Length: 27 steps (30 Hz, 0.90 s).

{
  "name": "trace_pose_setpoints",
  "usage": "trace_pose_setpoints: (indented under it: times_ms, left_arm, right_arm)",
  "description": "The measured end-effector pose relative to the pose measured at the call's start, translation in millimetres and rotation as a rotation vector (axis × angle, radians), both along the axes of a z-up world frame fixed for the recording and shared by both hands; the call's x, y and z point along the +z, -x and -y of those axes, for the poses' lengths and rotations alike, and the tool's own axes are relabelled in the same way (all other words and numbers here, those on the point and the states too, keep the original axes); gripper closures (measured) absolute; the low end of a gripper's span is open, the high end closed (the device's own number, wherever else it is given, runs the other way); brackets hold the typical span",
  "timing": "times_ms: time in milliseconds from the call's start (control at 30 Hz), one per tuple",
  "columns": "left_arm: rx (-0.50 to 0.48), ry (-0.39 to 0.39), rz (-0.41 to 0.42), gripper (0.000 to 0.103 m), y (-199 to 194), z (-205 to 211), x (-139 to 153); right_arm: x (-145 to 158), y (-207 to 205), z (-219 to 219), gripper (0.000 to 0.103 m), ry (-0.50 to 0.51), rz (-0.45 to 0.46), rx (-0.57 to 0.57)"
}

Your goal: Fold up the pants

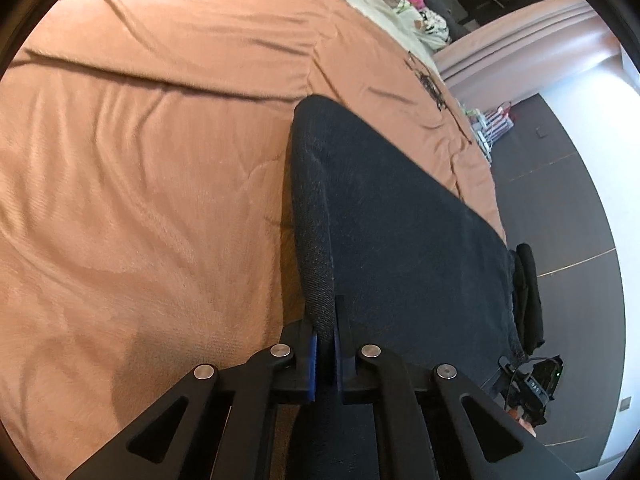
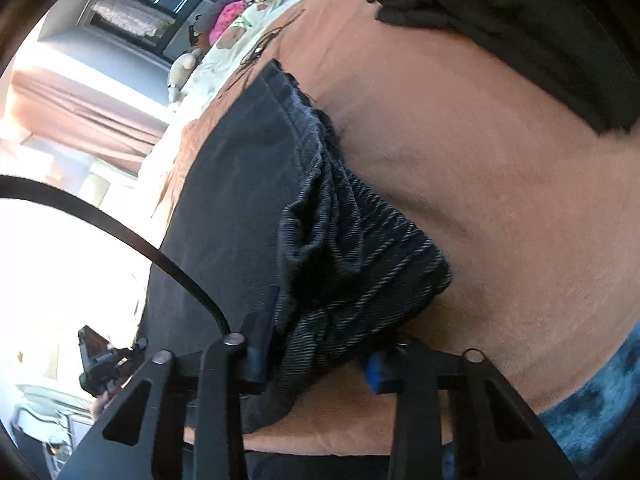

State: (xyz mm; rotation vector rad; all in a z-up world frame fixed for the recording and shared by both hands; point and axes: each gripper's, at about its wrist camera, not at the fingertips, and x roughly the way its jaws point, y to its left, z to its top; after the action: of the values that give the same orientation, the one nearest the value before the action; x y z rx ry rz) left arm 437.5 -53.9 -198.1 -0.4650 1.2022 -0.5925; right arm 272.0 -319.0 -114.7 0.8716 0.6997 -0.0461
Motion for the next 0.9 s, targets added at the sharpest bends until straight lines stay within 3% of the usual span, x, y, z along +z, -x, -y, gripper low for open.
trace_pose_setpoints:
  times_ms: [433, 900]
  left_arm:
    - [0.027, -0.022, 0.070, 0.097, -7, -28, 36]
    - [0.123, -0.032, 0.080, 0.097, -4, -128, 42]
  right_arm:
    - [30, -21, -37, 0.081, 0.032, 0.029, 0.087]
    - [45, -118, -102, 0.081, 0.103, -0.024, 0.273]
